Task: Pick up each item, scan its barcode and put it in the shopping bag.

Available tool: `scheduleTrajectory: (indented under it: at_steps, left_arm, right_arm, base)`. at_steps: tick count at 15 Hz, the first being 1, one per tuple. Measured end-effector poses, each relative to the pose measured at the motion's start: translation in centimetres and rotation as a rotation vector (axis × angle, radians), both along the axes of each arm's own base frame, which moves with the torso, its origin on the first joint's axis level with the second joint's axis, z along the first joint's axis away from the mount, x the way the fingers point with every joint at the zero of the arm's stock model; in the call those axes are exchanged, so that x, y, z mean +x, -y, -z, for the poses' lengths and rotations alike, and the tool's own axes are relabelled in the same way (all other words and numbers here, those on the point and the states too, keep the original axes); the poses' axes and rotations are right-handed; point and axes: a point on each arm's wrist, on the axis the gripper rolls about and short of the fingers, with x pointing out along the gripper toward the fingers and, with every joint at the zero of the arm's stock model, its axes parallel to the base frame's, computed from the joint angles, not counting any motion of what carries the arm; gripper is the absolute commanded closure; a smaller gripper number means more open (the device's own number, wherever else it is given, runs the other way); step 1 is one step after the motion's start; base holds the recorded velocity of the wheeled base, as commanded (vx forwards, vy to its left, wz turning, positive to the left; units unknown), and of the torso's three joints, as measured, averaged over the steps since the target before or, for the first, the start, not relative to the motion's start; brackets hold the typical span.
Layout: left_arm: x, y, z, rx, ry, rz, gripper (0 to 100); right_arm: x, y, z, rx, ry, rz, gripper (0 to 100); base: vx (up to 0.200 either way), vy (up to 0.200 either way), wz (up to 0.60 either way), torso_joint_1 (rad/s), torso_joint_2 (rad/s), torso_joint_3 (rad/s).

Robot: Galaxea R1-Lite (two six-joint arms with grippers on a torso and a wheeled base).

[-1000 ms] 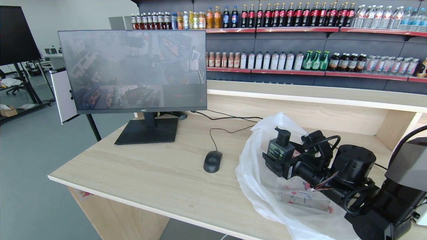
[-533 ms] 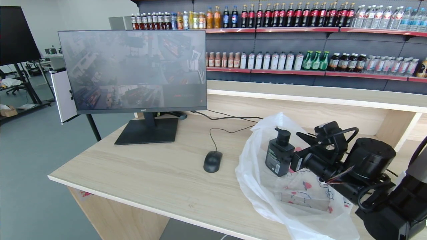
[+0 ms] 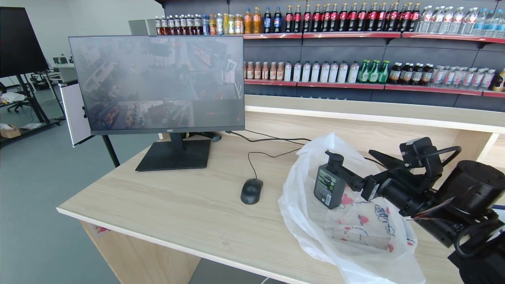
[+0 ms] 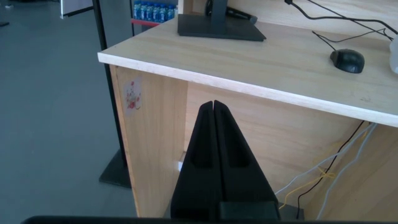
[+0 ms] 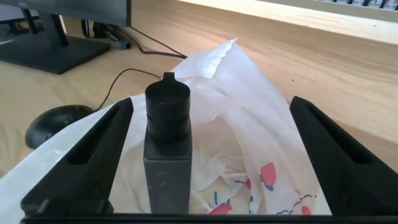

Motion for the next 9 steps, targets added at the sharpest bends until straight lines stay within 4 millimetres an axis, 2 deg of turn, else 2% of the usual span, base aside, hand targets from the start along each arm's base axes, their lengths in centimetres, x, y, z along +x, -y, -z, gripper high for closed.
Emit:
scheduleTrajectory:
  at_steps: [5,6,9]
  left_arm:
    - [0.0,0.0,0.0,-0.002,-0.001,0.0,100]
    - [0.0,0.0,0.0,-0.002,-0.001,0.0,100]
    - [0.0,0.0,0.0,-0.001,0.002,0.0,100]
  right_arm:
    - [-1.2,0.4,-0.8,0.006,0.018,0.003,0]
    - [-1.3,0.5,-0.8,0.008,0.019,0.005,0]
    - [-1.5,0.6,-0.9,0.014,0.021,0.005,0]
  base:
    - [-0.2,0.0,0.0,-0.002,0.0,0.002]
    - [0.0,0.0,0.0,0.0,0.0,0.0]
    - [0.0,0.0,-0.6,-0.002,0.0,0.006]
